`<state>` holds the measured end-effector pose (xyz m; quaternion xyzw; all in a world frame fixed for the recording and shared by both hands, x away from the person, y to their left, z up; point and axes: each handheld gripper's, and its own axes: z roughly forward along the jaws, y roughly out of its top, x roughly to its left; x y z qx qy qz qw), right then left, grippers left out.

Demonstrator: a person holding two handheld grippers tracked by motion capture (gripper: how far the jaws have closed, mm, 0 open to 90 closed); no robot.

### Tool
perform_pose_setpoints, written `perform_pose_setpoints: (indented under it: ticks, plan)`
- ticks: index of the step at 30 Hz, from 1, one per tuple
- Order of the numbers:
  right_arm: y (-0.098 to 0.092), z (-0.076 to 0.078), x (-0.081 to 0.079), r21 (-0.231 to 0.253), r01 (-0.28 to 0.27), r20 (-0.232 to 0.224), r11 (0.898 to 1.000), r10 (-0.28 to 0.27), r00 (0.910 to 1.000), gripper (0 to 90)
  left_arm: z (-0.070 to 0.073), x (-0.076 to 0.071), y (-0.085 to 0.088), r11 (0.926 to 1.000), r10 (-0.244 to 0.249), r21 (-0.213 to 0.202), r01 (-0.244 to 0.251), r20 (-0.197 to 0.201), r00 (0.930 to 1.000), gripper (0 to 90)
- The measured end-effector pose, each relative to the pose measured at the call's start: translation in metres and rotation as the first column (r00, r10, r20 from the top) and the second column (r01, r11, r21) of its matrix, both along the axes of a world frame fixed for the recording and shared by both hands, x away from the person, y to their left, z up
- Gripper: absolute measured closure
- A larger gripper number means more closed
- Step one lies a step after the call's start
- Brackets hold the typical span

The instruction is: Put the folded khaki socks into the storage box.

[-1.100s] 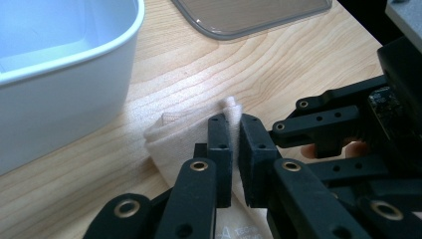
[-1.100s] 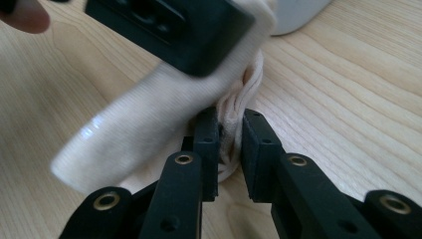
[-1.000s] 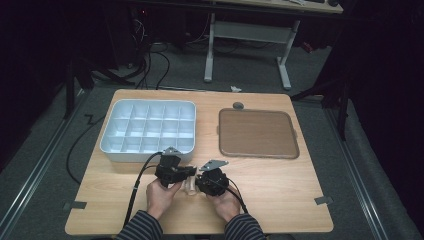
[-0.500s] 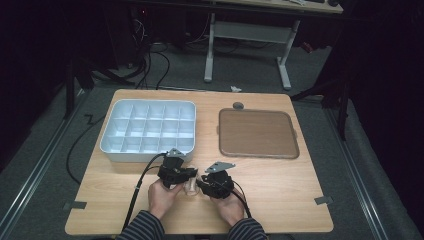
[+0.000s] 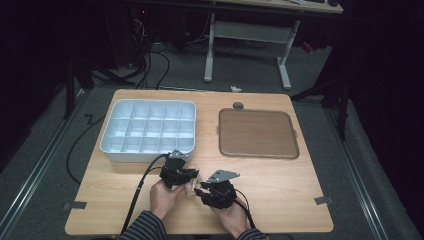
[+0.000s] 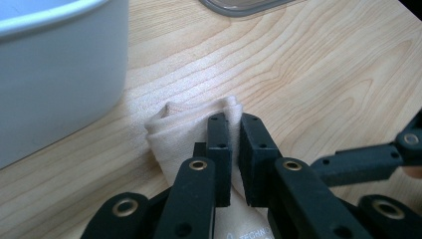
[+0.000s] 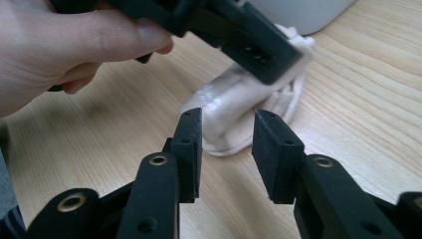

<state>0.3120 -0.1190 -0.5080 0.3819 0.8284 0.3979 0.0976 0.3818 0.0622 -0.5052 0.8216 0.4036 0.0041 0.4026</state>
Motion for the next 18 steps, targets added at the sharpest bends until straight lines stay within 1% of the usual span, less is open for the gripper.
perform_pose_setpoints:
  ticks: [1, 4, 6, 8, 12, 14, 16, 18]
  plan:
    - [0.002, -0.0003, -0.0007, -0.003, -0.002, -0.001, 1.0, 0.002, 1.0, 63.4, -0.0001, -0.0002, -0.0001, 1.0, 0.001, 0.0, -0.001, 0.001, 1.0, 84.3]
    - [0.0042, -0.001, -0.0008, 0.009, -0.004, 0.002, 1.0, 0.004, 1.0, 62.8, -0.0004, -0.0003, 0.0002, 1.0, 0.003, -0.001, -0.003, 0.001, 1.0, 84.2]
    - [0.0056, -0.0009, 0.0002, 0.011, -0.008, 0.007, 1.0, 0.008, 0.9999, 62.8, -0.0012, -0.0008, 0.0007, 1.0, 0.006, -0.007, -0.006, 0.003, 1.0, 84.2]
    - [0.0074, -0.0008, 0.0011, 0.007, -0.008, 0.003, 1.0, 0.008, 1.0, 63.3, -0.0017, -0.0013, 0.001, 0.9999, 0.009, -0.01, -0.009, 0.004, 1.0, 84.2]
    - [0.0103, -0.0034, 0.0047, -0.022, -0.012, 0.002, 1.0, 0.012, 0.9999, 71.0, -0.002, -0.0017, 0.0015, 0.9999, 0.01, -0.013, -0.01, 0.004, 0.9999, 84.1]
    - [0.0116, -0.0049, 0.0048, -0.039, -0.018, -0.001, 0.999, 0.018, 0.9998, 76.6, -0.0021, -0.0016, 0.0016, 0.9999, 0.009, -0.012, -0.009, 0.004, 0.9999, 84.1]
    - [0.011, -0.0063, 0.0039, -0.048, -0.022, 0.003, 0.999, 0.022, 0.9998, 81.5, -0.0021, -0.0015, 0.0016, 0.9999, 0.009, -0.013, -0.009, 0.005, 0.9999, 84.2]
    - [0.0102, -0.0082, 0.003, -0.053, -0.022, 0.005, 0.998, 0.022, 0.9997, 84.1, -0.0025, -0.0014, 0.0014, 0.9999, 0.008, -0.014, -0.008, 0.006, 0.9999, 84.1]
